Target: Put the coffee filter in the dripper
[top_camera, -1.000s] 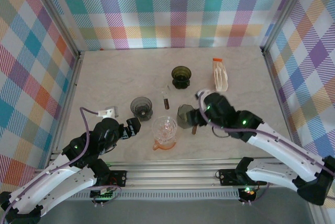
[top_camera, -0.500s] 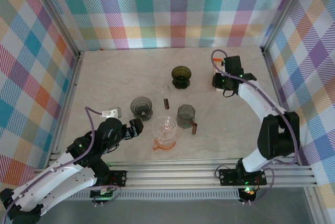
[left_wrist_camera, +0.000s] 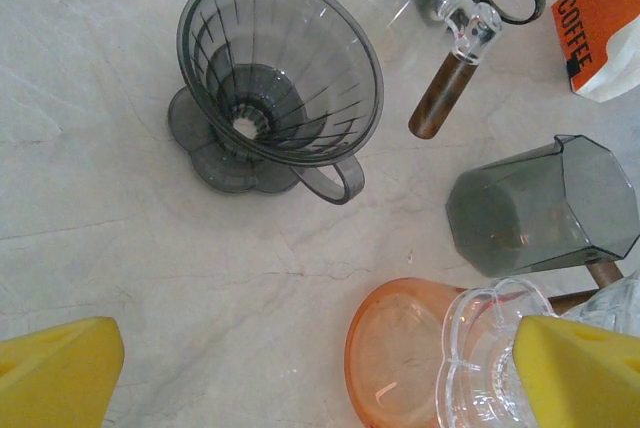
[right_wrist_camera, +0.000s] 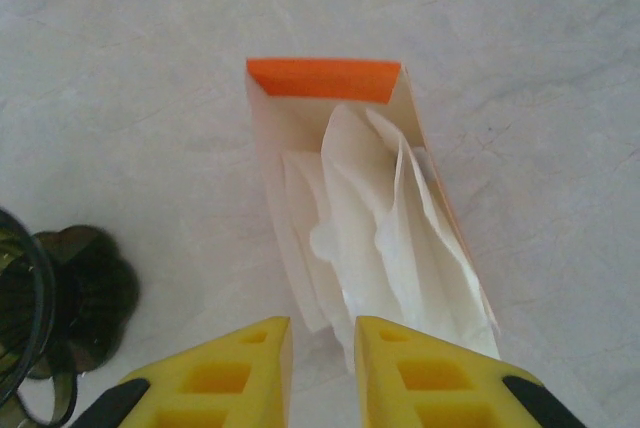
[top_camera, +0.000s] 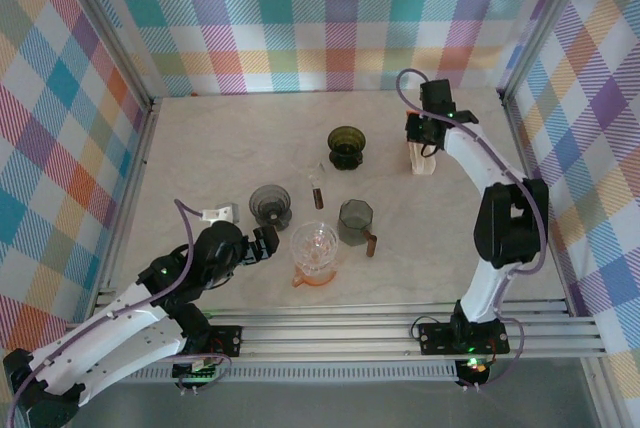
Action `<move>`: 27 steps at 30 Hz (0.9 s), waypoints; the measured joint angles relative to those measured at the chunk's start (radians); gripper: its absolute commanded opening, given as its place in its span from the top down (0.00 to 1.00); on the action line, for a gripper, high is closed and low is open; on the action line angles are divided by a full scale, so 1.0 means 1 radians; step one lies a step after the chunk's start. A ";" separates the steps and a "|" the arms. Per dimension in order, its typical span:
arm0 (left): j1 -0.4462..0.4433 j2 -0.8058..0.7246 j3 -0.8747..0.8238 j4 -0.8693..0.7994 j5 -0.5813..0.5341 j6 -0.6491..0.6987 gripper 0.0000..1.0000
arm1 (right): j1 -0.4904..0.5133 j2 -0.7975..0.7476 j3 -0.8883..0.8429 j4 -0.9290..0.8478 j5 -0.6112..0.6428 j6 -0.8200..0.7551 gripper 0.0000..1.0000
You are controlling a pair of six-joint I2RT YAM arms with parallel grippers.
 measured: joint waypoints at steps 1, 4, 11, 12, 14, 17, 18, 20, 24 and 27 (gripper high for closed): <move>0.000 0.001 0.000 0.000 0.000 0.000 0.00 | 0.000 0.015 0.018 -0.005 0.006 -0.003 0.77; 0.000 0.000 0.000 0.000 0.000 0.001 0.00 | 0.000 0.056 0.072 -0.024 0.019 -0.015 0.77; 0.000 0.010 0.000 0.000 -0.003 0.007 0.00 | 0.000 0.130 0.167 -0.058 0.034 -0.026 0.77; 0.000 0.012 0.000 0.000 -0.003 0.008 0.00 | 0.000 0.138 0.173 -0.062 0.034 -0.029 0.77; 0.000 0.014 0.000 0.000 -0.003 0.008 0.00 | 0.000 0.152 0.189 -0.070 0.036 -0.035 0.77; 0.000 0.014 0.000 0.000 -0.003 0.008 0.00 | 0.000 0.175 0.215 -0.077 0.039 -0.043 0.78; 0.000 0.014 0.000 0.000 -0.003 0.008 0.00 | 0.000 0.181 0.221 -0.079 0.040 -0.045 0.78; 0.000 0.015 0.000 0.000 -0.004 0.008 0.00 | 0.000 0.193 0.232 -0.086 0.041 -0.045 0.78; 0.000 0.019 0.000 0.000 -0.005 0.008 0.00 | 0.000 0.216 0.256 -0.101 0.050 -0.048 0.78; 0.000 0.021 0.000 0.000 -0.010 0.011 0.00 | 0.000 0.230 0.279 -0.109 0.055 -0.048 0.78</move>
